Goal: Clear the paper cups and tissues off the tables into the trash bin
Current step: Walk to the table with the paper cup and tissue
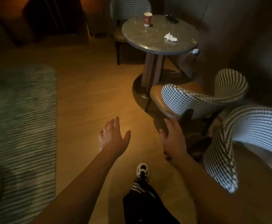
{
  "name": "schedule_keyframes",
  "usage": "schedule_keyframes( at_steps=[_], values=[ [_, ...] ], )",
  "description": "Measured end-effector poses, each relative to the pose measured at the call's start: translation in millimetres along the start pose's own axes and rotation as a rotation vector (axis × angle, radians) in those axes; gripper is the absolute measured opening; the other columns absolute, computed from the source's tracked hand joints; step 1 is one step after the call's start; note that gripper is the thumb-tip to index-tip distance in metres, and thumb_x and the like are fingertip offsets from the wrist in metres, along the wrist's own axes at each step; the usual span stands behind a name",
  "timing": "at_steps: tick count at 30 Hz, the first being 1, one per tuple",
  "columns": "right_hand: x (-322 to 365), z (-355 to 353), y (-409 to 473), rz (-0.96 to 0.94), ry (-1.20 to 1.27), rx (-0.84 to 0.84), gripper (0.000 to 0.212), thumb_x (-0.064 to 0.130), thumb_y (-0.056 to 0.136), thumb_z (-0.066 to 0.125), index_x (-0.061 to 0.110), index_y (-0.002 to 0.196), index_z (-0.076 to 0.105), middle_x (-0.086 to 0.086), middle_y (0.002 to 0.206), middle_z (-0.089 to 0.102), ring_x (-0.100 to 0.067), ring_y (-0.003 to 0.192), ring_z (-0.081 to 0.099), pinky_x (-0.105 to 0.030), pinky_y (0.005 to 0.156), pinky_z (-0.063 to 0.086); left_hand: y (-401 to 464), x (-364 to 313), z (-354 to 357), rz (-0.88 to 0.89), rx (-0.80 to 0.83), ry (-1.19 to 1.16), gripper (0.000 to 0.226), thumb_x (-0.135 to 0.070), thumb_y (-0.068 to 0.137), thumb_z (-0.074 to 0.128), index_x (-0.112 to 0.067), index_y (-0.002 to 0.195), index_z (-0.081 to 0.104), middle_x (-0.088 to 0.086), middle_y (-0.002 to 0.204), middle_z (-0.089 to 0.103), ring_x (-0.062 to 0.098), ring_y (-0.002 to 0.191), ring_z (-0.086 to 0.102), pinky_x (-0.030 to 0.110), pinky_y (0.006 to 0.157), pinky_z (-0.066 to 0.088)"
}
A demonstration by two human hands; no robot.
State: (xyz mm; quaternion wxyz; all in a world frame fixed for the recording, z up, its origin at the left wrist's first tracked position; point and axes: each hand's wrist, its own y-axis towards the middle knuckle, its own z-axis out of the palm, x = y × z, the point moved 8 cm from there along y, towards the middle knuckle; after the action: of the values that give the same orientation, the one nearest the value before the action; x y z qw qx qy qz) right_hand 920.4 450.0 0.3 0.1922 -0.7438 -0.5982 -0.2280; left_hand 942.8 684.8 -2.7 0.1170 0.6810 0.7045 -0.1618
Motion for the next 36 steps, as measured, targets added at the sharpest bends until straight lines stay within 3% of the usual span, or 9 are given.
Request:
schedule_keyframes(
  at_steps=[4,9,18,27,36],
  values=[
    [16,-5,129,-0.016,-0.002,0.038,0.054,0.032,0.093,0.048,0.017,0.143,0.034,-0.004,0.152,0.029,-0.020,0.141,0.026,-0.042,0.113,0.031,128,-35,-10,-0.014,-0.013,0.027,0.076,-0.060,0.088,0.038,-0.021,0.149,0.015,0.004,0.152,0.027,0.024,0.138,0.026,0.047,0.107,0.026],
    [43,-23,267,-0.023,-0.017,0.021,0.051,0.029,0.094,0.048,0.018,0.142,0.034,-0.005,0.153,0.027,-0.022,0.139,0.028,-0.038,0.108,0.034,260,-68,-32,0.004,-0.043,0.026,0.075,-0.062,0.087,0.035,-0.023,0.148,0.015,0.004,0.152,0.028,0.025,0.136,0.030,0.047,0.108,0.027],
    [68,3,467,0.092,-0.008,0.020,0.051,0.032,0.095,0.048,0.024,0.143,0.033,0.002,0.154,0.023,-0.019,0.141,0.027,-0.040,0.110,0.036,475,-75,-41,0.050,-0.059,-0.048,0.076,-0.060,0.088,0.039,-0.023,0.149,0.013,0.003,0.153,0.026,0.021,0.139,0.024,0.047,0.109,0.023],
    [114,61,667,0.271,0.054,-0.057,0.052,0.028,0.095,0.049,0.015,0.143,0.036,-0.005,0.154,0.026,-0.023,0.141,0.026,-0.041,0.113,0.030,727,-66,-42,0.280,0.081,0.024,0.077,-0.062,0.086,0.035,-0.023,0.149,0.014,0.003,0.152,0.027,0.020,0.140,0.022,0.048,0.110,0.022],
    [98,54,781,0.499,0.073,-0.172,0.051,0.029,0.095,0.048,0.016,0.143,0.036,-0.004,0.154,0.024,-0.024,0.139,0.028,-0.040,0.110,0.031,887,-133,-30,0.494,0.205,0.021,0.077,-0.058,0.088,0.038,-0.019,0.149,0.012,0.005,0.153,0.026,0.022,0.140,0.020,0.050,0.112,0.020]
  ],
)
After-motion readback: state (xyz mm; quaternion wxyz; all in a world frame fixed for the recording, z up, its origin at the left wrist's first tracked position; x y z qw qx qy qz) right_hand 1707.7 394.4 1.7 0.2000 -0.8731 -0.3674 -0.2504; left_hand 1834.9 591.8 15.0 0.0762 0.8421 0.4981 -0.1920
